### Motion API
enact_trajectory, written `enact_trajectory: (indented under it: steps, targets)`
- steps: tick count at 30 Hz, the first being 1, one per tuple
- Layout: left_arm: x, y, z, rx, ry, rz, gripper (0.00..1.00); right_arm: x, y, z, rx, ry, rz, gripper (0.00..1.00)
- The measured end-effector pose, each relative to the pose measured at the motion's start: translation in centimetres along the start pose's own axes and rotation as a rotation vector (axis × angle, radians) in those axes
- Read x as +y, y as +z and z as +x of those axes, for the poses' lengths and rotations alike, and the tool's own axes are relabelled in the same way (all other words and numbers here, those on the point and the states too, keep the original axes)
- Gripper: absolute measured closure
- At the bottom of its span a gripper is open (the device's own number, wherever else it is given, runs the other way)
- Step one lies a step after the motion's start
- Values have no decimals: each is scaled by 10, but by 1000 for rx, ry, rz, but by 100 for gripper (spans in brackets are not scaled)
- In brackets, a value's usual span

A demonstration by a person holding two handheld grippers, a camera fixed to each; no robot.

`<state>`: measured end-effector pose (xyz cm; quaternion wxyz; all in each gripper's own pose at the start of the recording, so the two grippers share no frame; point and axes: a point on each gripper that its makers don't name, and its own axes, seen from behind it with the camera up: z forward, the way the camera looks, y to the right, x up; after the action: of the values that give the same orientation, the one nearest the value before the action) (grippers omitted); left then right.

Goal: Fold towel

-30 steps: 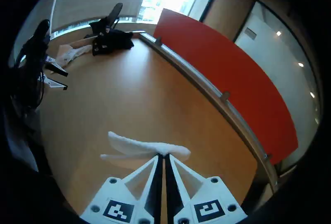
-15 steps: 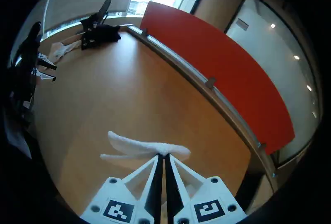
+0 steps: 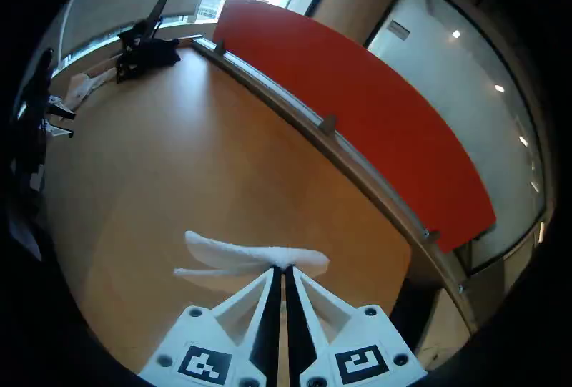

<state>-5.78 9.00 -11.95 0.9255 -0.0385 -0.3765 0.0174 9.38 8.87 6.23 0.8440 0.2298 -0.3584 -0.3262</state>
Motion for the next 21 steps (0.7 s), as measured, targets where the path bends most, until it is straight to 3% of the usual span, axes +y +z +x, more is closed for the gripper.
enact_trajectory:
  steps: [10,21]
  targets:
    - [2,-2,-1,-4,-1,9,6,46,-3,-10,-27,5,-49,96]
    - [6,-1,0,-7,1,13,6,77,-6,-12,-39,16,-82,96]
